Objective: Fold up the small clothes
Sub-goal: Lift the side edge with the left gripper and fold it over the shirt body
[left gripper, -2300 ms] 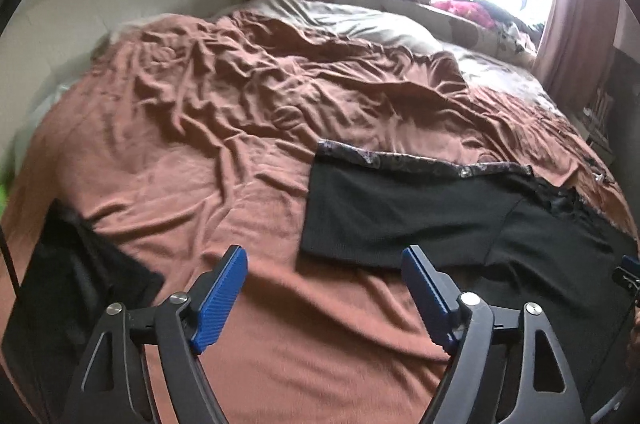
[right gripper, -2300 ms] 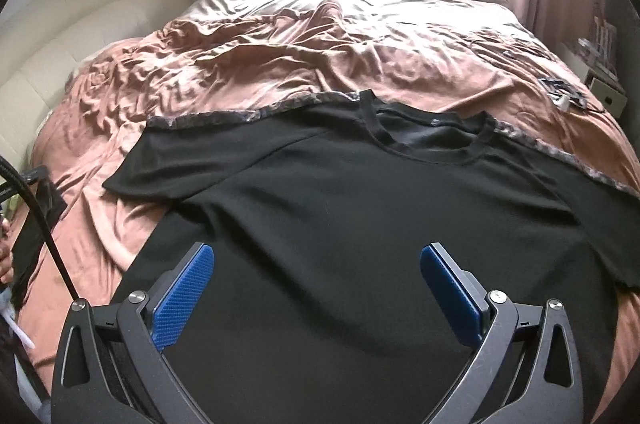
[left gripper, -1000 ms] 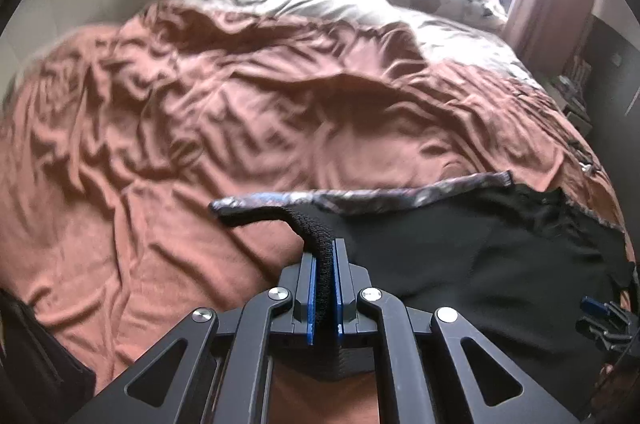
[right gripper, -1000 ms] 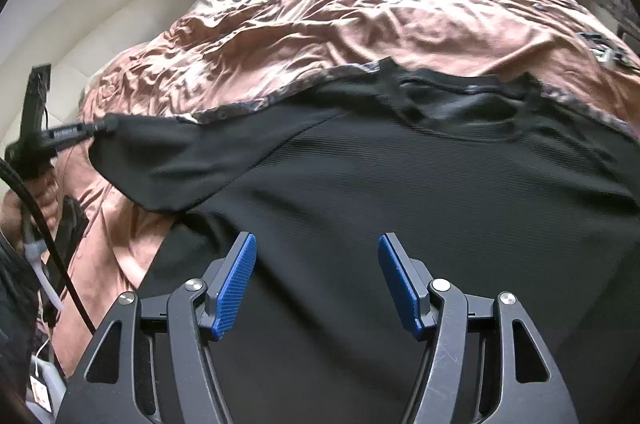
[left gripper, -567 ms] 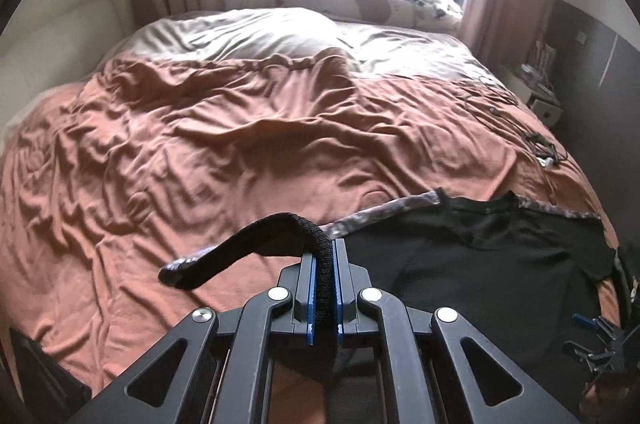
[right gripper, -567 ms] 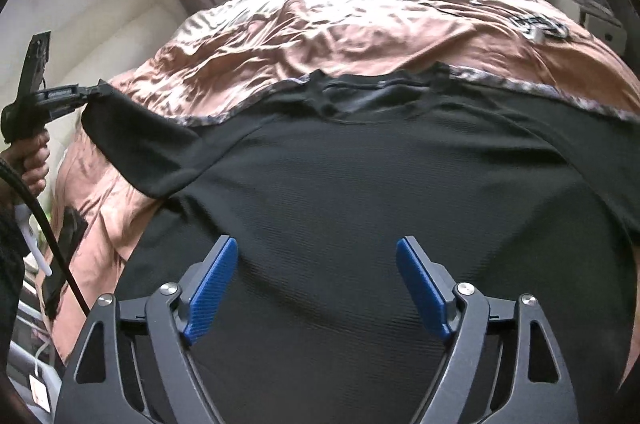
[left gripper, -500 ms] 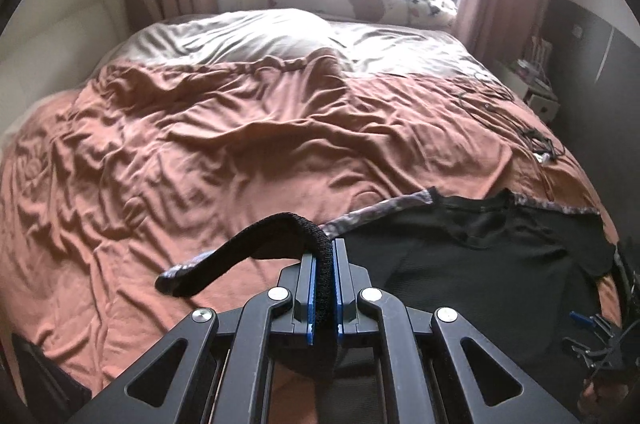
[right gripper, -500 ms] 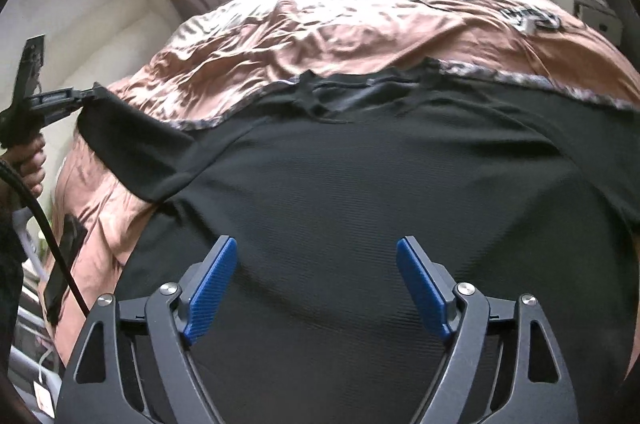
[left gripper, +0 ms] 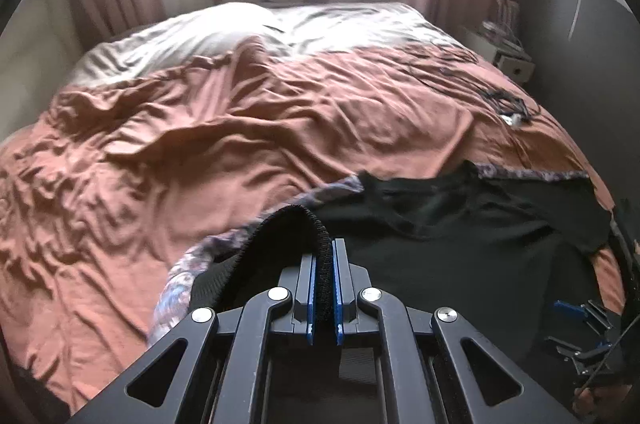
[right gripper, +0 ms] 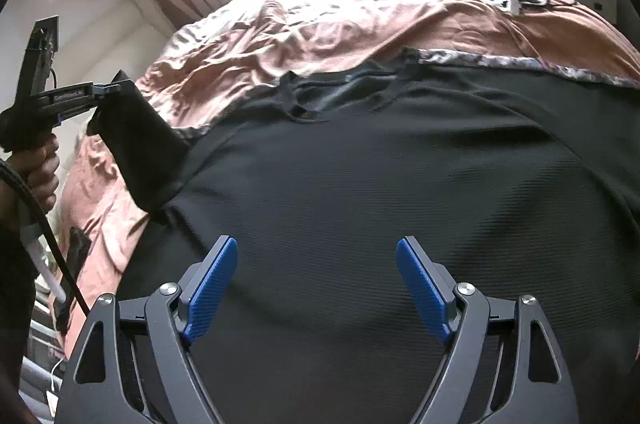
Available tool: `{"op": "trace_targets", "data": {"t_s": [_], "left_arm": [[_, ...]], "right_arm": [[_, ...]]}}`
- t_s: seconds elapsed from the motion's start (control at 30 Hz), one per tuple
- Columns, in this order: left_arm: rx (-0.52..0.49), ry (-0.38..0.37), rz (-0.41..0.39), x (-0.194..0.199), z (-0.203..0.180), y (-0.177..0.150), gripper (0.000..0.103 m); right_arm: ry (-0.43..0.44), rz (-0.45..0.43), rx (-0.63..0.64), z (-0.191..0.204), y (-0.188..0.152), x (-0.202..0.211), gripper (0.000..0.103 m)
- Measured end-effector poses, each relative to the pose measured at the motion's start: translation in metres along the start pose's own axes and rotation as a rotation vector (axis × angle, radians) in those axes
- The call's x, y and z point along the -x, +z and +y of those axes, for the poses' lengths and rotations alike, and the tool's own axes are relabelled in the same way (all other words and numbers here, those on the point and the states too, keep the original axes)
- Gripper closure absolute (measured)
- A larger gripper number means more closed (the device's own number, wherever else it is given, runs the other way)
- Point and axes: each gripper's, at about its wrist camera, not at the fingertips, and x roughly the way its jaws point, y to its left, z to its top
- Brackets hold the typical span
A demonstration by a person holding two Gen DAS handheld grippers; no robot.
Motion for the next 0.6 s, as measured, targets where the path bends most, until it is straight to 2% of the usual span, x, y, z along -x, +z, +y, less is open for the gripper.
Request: {"op": "trace_targets", "data": {"t_s": [0.2, 0.33, 0.37, 0.47, 0.53, 0.6], "left_arm": [[-0.039, -0.044, 0.059, -0.04, -0.034, -0.008, 0.096], [-0.062, -0.11, 0.121, -0.064, -0.057, -0.017, 0.095], [-0.072, -0.115, 0.132, -0.067, -0.06, -0.019, 0.092], [-0.073, -0.145, 0.144, -0.065, -0.061, -0.021, 0.074], [-0.057, -0.15, 0.118, -0.057, -0.055, -0.019, 0.054], [-0.047, -0.134, 0.086, -0.048, -0.045, -0.018, 0.046]], "right_arm": [[-0.022, 0.026, -0.06, -0.018, 0.002, -0.008, 0.022], [-0.015, 0.022, -0.095, -0.025, 0.005, -0.008, 0.022], [-0.014, 0.019, -0.095, -0.025, 0.006, -0.008, 0.022], [-0.006, 0.018, -0.09, -0.023, 0.006, -0.01, 0.022], [-0.001, 0.024, -0.088, -0.023, 0.005, -0.013, 0.022], [0.001, 0.026, -0.081, -0.023, 0.005, -0.016, 0.022]]}}
